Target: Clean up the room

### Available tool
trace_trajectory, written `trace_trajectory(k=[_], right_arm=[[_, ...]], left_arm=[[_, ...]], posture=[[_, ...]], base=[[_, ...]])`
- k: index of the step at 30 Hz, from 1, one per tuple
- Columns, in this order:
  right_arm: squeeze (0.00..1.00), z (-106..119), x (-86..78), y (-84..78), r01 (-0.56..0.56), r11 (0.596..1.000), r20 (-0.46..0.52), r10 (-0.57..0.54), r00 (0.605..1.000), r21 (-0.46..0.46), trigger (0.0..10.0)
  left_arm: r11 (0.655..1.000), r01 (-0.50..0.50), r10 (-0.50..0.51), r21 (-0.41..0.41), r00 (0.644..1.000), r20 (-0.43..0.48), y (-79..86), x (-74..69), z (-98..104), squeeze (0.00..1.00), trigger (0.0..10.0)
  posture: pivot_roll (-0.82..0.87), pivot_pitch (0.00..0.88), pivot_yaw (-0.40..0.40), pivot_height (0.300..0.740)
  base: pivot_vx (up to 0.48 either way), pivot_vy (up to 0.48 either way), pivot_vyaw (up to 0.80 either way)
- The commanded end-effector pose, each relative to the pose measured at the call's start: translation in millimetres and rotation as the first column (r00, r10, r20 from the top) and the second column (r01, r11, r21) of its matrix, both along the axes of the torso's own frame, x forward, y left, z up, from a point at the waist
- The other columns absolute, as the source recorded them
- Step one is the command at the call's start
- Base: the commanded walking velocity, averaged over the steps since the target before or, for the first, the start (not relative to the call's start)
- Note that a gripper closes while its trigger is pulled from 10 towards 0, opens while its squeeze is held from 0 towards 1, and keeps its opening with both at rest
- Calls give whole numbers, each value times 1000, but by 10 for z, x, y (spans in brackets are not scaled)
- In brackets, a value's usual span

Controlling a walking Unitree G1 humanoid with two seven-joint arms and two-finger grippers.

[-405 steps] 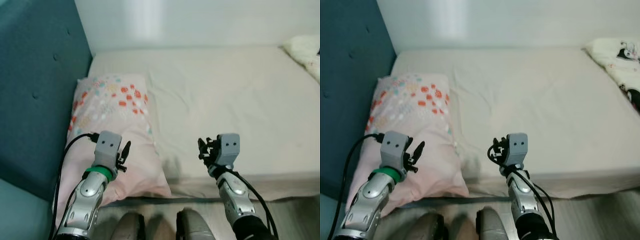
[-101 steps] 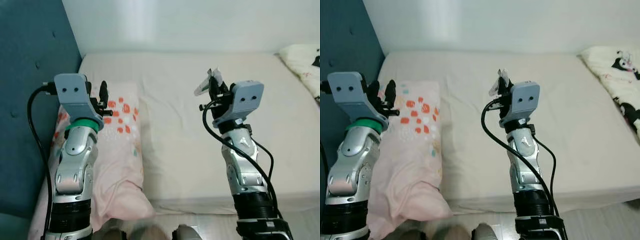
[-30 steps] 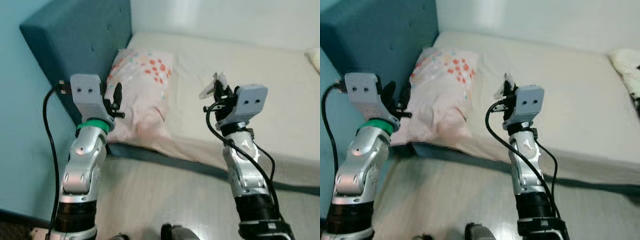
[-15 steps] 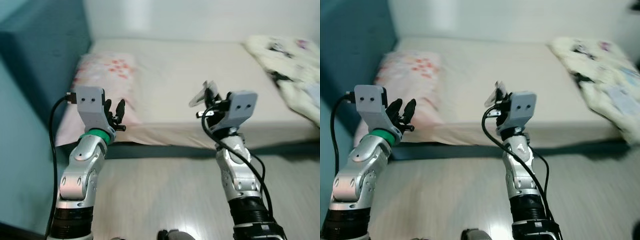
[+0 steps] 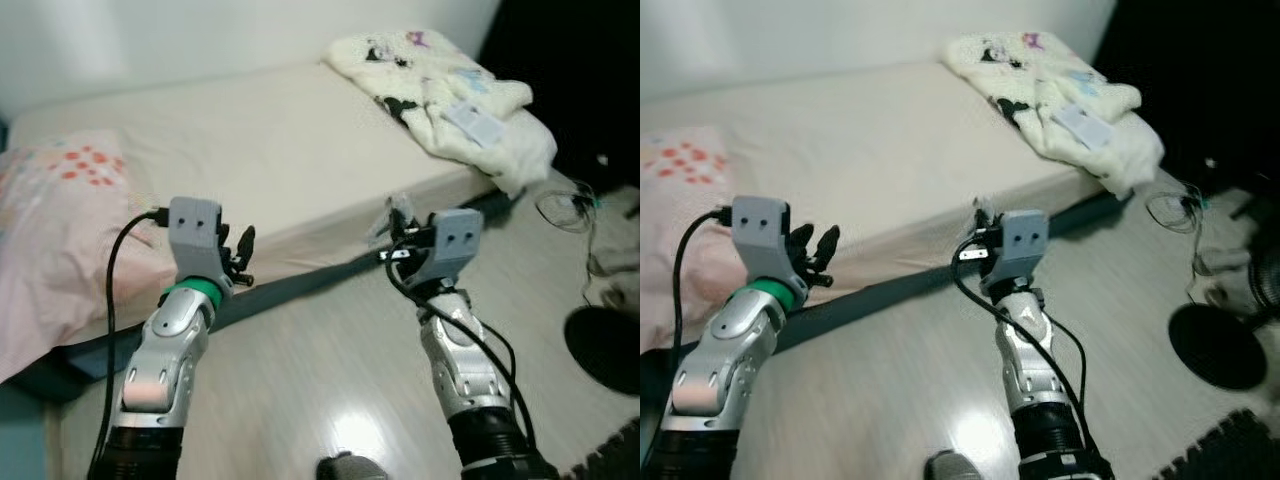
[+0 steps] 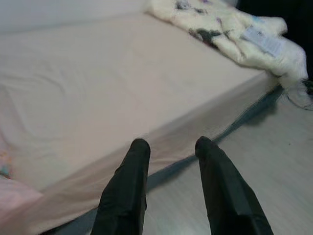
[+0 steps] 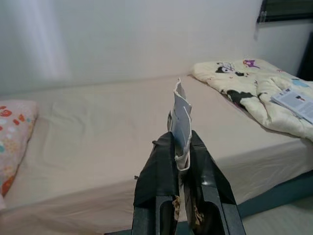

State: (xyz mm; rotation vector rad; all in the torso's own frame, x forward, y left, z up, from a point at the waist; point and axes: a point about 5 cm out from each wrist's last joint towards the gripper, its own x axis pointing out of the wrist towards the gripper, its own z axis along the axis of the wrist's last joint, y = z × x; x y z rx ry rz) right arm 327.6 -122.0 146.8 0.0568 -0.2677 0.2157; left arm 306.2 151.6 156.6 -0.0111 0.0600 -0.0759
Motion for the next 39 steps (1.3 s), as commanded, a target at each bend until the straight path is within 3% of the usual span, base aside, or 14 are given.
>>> trace_trajectory(k=[1, 9, 39], right_arm=[[0, 15, 7, -3, -2, 1000, 12, 2, 1000, 5, 10000], [0, 7, -4, 19, -5, 1000, 13, 5, 1000, 8, 10000], [0, 46, -1, 27, -3, 1000, 26, 2, 1000, 2, 10000]], left_arm=[[1000, -10, 10, 13, 1000, -13, 24, -9, -40, 0, 10000], [996, -84, 84, 10, 996, -29, 117, -8, -92, 0, 10000], [999, -44, 44, 3, 999, -13, 63, 3, -57, 0, 10000]], posture=[[-52, 16, 32, 740], [-53, 26, 40, 740], [-57, 32, 45, 740]], base=[[0, 0, -788], [0, 0, -788], [0, 0, -788]])
